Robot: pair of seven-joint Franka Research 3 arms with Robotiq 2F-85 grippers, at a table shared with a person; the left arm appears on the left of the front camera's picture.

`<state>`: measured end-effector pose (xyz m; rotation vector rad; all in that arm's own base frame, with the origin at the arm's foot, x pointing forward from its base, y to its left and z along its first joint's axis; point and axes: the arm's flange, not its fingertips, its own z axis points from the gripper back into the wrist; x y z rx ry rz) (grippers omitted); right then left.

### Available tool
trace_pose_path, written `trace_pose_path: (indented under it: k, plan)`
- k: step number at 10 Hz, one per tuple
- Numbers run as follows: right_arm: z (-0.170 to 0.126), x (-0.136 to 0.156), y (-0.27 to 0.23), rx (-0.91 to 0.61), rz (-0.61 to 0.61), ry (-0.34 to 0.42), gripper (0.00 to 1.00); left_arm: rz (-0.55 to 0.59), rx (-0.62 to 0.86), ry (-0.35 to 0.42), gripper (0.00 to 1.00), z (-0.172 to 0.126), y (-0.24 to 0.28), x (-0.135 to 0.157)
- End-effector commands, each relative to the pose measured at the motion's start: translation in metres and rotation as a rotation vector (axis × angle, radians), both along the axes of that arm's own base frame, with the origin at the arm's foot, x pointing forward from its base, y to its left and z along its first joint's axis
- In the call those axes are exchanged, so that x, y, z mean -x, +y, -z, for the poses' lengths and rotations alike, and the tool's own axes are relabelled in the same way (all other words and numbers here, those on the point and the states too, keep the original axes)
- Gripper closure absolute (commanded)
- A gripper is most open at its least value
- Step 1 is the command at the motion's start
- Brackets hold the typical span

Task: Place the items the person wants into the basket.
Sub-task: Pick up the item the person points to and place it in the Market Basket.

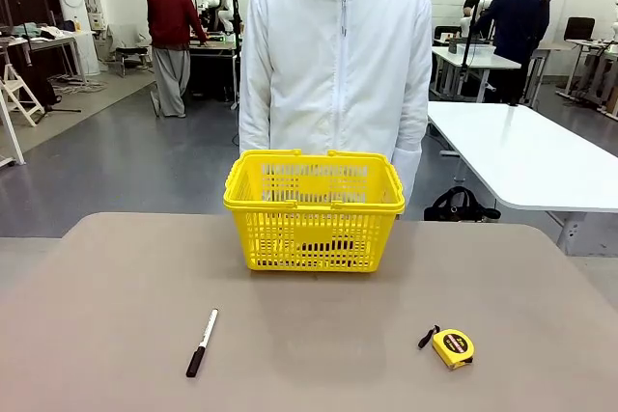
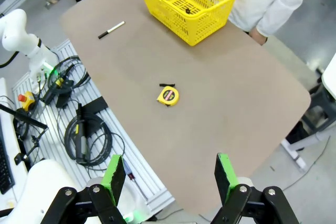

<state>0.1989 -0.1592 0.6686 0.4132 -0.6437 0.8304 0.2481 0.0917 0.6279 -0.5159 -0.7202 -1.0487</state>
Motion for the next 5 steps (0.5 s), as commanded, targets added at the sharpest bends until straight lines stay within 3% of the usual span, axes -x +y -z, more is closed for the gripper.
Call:
trace_pose_path:
  k: [1,5]
  plan:
    - [-0.0006,-0.0008,0.0014,-0.026,-0.026,-0.009,0.11,0.012,-0.021,-0.008,0.0,-0.0009,-0.001,0.0015]
    - [-0.0006,-0.0008,0.0014,-0.026,-0.026,-0.009,0.11,0.012,-0.021,-0.008,0.0,-0.0009,-0.001,0.0015]
